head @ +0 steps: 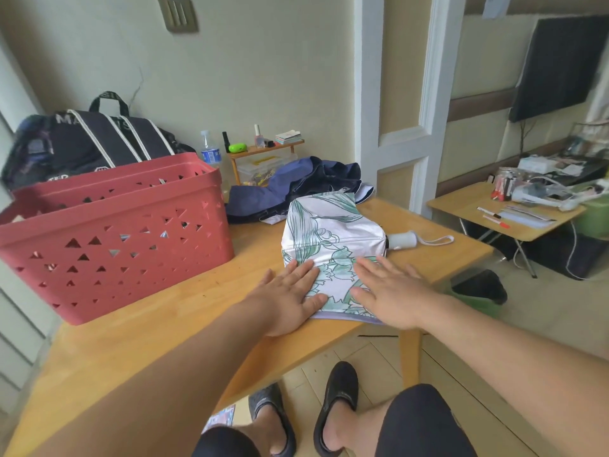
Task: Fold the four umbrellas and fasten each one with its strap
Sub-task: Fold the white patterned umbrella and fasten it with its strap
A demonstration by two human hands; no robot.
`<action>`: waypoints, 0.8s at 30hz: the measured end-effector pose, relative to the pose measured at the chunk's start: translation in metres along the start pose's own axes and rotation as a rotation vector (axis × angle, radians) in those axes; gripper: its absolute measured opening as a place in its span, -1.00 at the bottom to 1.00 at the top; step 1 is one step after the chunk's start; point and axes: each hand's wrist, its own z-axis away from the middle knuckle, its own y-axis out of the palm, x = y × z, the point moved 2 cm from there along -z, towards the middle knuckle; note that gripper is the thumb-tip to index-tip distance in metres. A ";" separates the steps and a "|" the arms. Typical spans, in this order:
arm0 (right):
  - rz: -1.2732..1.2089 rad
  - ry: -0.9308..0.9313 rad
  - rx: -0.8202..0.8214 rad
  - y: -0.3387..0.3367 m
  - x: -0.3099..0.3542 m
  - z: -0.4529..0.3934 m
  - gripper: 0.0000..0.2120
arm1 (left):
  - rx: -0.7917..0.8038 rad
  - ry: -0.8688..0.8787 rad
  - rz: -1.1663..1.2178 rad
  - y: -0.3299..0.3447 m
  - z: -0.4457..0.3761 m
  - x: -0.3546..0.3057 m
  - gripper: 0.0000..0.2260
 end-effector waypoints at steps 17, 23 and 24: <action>0.029 0.023 -0.043 0.010 -0.018 0.000 -0.31 | -0.707 -0.392 0.666 -0.084 -0.076 0.035 -0.54; 0.023 0.020 -0.057 0.009 -0.017 0.002 -0.31 | -0.591 -0.424 1.067 -0.097 -0.104 0.031 -0.35; 0.023 0.019 -0.057 0.009 -0.017 0.002 -0.31 | -0.610 -0.426 1.095 -0.097 -0.101 0.030 -0.36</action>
